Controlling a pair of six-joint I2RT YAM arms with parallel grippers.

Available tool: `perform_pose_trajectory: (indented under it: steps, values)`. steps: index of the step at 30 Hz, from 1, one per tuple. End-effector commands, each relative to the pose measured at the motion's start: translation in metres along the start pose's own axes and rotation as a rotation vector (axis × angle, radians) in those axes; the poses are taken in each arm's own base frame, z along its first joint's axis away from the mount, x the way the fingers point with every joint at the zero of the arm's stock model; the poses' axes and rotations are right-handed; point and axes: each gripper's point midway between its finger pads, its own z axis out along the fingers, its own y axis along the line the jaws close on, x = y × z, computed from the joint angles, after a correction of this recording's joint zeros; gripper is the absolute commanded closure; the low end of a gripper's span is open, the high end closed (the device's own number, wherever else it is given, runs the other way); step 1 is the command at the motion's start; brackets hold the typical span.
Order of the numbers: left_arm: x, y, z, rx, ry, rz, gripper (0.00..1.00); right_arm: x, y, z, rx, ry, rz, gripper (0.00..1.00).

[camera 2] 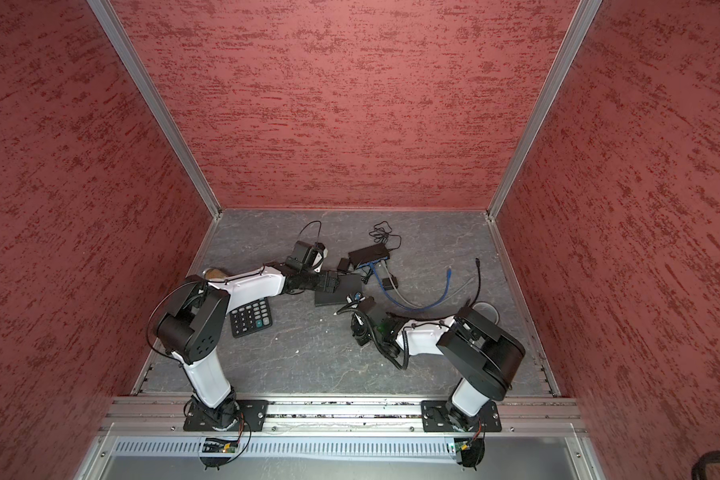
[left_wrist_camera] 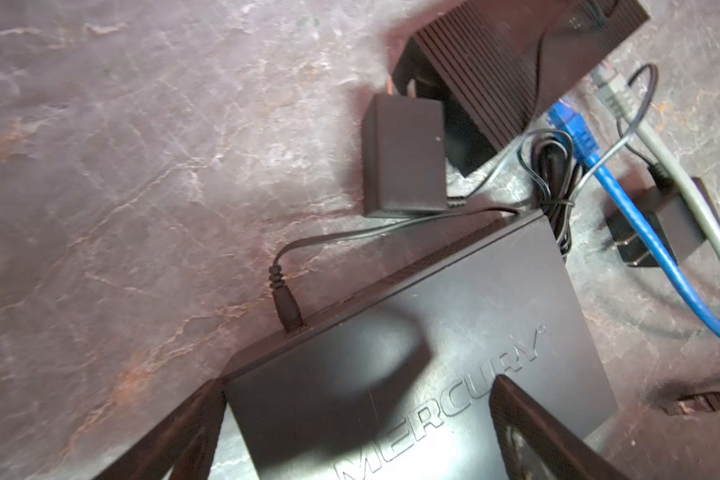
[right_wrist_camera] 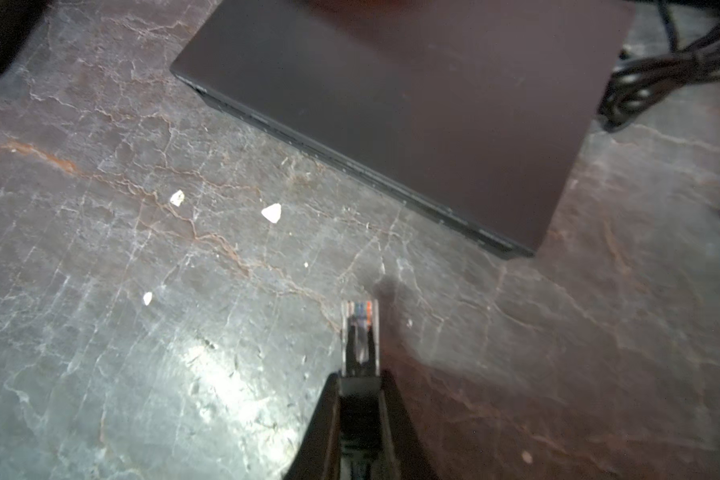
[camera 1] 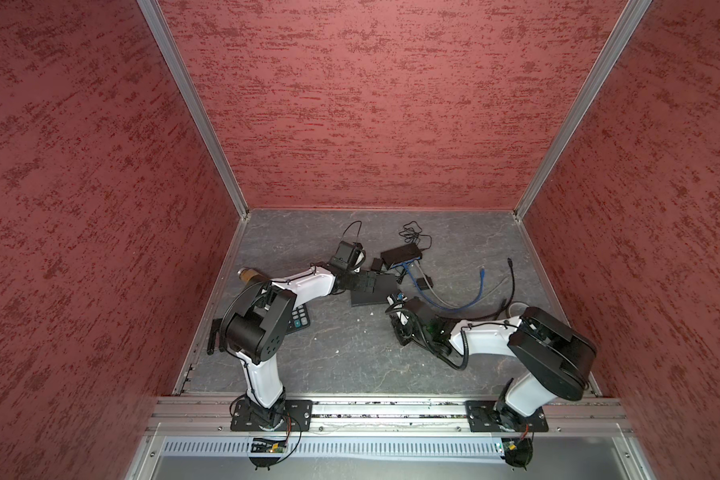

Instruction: Insert the plug into the switch port

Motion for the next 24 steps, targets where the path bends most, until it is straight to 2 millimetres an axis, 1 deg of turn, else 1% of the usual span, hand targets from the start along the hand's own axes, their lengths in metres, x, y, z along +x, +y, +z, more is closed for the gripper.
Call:
perform_pose_trajectory:
  steps: [1, 6, 12, 16, 19, 24]
  values:
    - [0.003, -0.011, 0.003, 0.044, 0.002, 0.026, 0.00, 0.006, -0.002, 0.004, 0.034, 0.034, 0.019, 0.80]
    - [0.002, -0.013, 0.002, 0.055, -0.008, 0.024, 0.00, 0.015, 0.000, 0.005, 0.023, 0.073, 0.009, 0.73]
    - [0.001, -0.013, 0.002, 0.059, -0.012, 0.027, 0.00, 0.018, 0.003, 0.005, 0.001, 0.090, 0.015, 0.67]
    - [0.001, -0.014, 0.001, 0.059, -0.015, 0.027, 0.00, 0.015, 0.012, 0.003, -0.043, 0.085, 0.021, 0.61]
    - [0.002, -0.014, 0.000, 0.062, -0.014, 0.029, 0.00, 0.009, 0.014, 0.000, -0.057, 0.081, 0.032, 0.59]
    - [0.000, -0.013, -0.002, 0.061, -0.019, 0.027, 0.00, -0.005, 0.016, -0.007, -0.090, 0.043, 0.062, 0.58]
